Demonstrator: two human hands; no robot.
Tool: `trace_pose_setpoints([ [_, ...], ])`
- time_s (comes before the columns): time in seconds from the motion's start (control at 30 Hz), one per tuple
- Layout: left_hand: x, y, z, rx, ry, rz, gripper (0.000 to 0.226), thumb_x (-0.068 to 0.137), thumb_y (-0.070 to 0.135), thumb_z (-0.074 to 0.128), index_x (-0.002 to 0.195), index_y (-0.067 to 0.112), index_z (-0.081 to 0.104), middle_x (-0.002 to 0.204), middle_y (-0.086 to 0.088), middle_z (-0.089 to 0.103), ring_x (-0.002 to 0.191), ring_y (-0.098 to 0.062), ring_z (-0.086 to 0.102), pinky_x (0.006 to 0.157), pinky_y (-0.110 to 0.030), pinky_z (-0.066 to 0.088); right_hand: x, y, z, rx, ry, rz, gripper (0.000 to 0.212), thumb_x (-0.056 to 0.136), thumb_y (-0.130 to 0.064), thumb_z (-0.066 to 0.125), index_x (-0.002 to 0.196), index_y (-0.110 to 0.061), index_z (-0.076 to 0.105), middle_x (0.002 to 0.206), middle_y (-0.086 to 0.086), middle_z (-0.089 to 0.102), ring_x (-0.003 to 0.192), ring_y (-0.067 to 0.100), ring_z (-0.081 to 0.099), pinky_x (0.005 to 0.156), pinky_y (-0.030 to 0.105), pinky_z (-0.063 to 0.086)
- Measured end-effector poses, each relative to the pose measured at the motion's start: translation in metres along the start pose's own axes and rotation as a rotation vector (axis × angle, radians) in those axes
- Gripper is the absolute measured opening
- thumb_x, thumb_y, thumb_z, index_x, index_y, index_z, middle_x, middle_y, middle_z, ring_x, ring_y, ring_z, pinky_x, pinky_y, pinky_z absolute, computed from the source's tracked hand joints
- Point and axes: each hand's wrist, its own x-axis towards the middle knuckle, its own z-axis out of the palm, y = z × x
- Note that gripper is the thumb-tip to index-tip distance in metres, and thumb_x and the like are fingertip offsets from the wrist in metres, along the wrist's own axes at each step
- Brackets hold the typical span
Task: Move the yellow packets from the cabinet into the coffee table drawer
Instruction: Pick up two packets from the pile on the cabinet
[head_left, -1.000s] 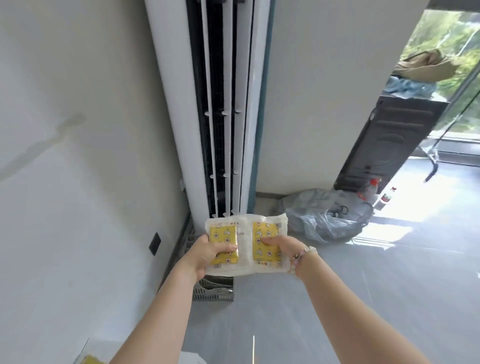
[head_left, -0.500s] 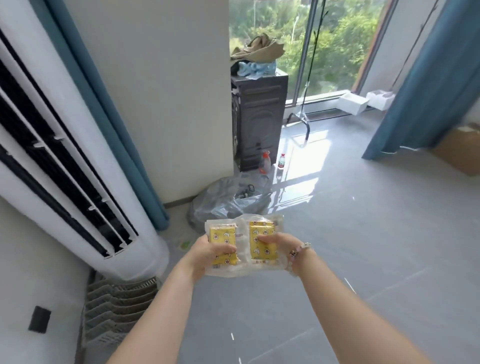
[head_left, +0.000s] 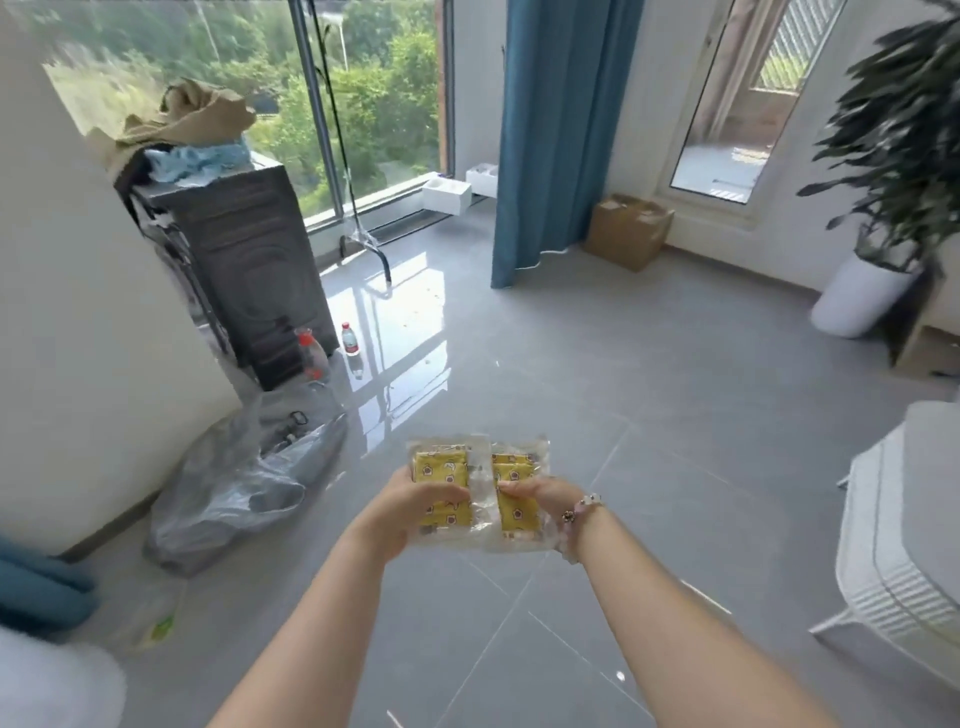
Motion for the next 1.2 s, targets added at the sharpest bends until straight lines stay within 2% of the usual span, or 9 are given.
trace_pose_setpoints([
  [0.1, 0.022, 0.005, 0.029, 0.052, -0.076, -0.023, 0.036, 0.077, -0.005, 0.069, 0.111, 0.006, 0.062, 0.081, -0.007, 0.071, 0.067, -0.020, 0.069, 0.053, -0.026, 0.053, -0.006, 0.001, -0.034, 0.055, 0.059, -0.022, 0.008, 0.090, -0.014, 0.062, 0.084, -0.014, 0.068, 0.081, 0.003, 0.070, 0.080, 0.020, 0.066, 0.090, 0.044, 0.050],
  [0.2, 0.045, 0.009, 0.055, 0.116, -0.143, -0.038, 0.030, 0.078, -0.004, 0.068, 0.104, 0.008, 0.062, 0.082, -0.007, 0.071, 0.065, -0.020, 0.068, 0.052, -0.026, 0.053, -0.006, 0.005, -0.065, 0.082, 0.126, -0.052, 0.009, 0.091, -0.014, 0.060, 0.085, -0.015, 0.067, 0.090, 0.003, 0.069, 0.091, 0.020, 0.064, 0.102, 0.044, 0.044],
  [0.43, 0.096, 0.018, 0.133, 0.343, -0.360, -0.092, 0.020, 0.080, -0.004, 0.066, 0.094, 0.011, 0.065, 0.074, -0.005, 0.070, 0.065, -0.021, 0.067, 0.060, -0.031, 0.053, 0.001, 0.027, -0.148, 0.156, 0.337, -0.064, 0.013, 0.081, -0.026, 0.071, 0.090, -0.017, 0.071, 0.115, 0.009, 0.068, 0.116, 0.026, 0.059, 0.108, 0.045, 0.038],
  [0.53, 0.120, 0.029, 0.177, 0.415, -0.456, -0.089, 0.018, 0.081, -0.006, 0.064, 0.087, 0.012, 0.065, 0.067, -0.002, 0.070, 0.058, -0.017, 0.068, 0.051, -0.026, 0.053, -0.004, 0.028, -0.184, 0.204, 0.426, -0.056, 0.013, 0.084, -0.029, 0.068, 0.091, -0.018, 0.071, 0.114, 0.006, 0.068, 0.116, 0.023, 0.058, 0.109, 0.042, 0.036],
  [0.6, 0.133, 0.032, 0.209, 0.466, -0.523, -0.095, 0.018, 0.080, -0.005, 0.065, 0.089, 0.010, 0.065, 0.070, -0.003, 0.071, 0.060, -0.018, 0.068, 0.052, -0.027, 0.054, -0.014, 0.032, -0.208, 0.212, 0.519, -0.044, 0.025, 0.081, -0.035, 0.069, 0.099, -0.018, 0.071, 0.120, 0.005, 0.066, 0.118, 0.022, 0.057, 0.108, 0.038, 0.037],
  [0.73, 0.152, 0.026, 0.274, 0.587, -0.625, -0.130, 0.035, 0.075, 0.001, 0.073, 0.109, 0.004, 0.065, 0.100, -0.016, 0.070, 0.084, -0.030, 0.068, 0.074, -0.038, 0.056, -0.037, 0.045, -0.255, 0.248, 0.684, 0.036, 0.076, 0.060, -0.060, 0.072, 0.125, -0.020, 0.062, 0.132, -0.002, 0.054, 0.117, 0.022, 0.056, 0.102, 0.037, 0.041],
  [0.8, 0.159, 0.023, 0.307, 0.640, -0.698, -0.142, 0.035, 0.075, 0.002, 0.073, 0.109, 0.005, 0.066, 0.101, -0.017, 0.070, 0.083, -0.030, 0.068, 0.074, -0.038, 0.055, -0.048, 0.052, -0.276, 0.328, 0.732, 0.029, 0.084, 0.055, -0.063, 0.072, 0.126, -0.020, 0.060, 0.132, 0.000, 0.055, 0.115, 0.021, 0.057, 0.097, 0.033, 0.043],
  [0.9, 0.162, 0.016, 0.358, 0.730, -0.837, -0.130, 0.029, 0.076, 0.002, 0.072, 0.105, 0.005, 0.067, 0.095, -0.015, 0.070, 0.082, -0.029, 0.067, 0.072, -0.036, 0.055, -0.068, 0.071, -0.299, 0.450, 0.852, 0.011, 0.098, 0.041, -0.066, 0.073, 0.126, -0.019, 0.061, 0.132, 0.002, 0.058, 0.119, 0.022, 0.054, 0.106, 0.039, 0.038],
  [1.2, 0.112, -0.046, 0.472, 0.979, -1.185, -0.173, 0.027, 0.079, 0.000, 0.069, 0.105, 0.002, 0.066, 0.099, -0.017, 0.070, 0.083, -0.030, 0.067, 0.067, -0.032, 0.055, -0.148, 0.147, -0.310, 0.870, 1.154, 0.037, 0.051, 0.083, -0.038, 0.068, 0.123, -0.008, 0.061, 0.126, -0.002, 0.057, 0.119, 0.019, 0.053, 0.101, 0.028, 0.036],
])
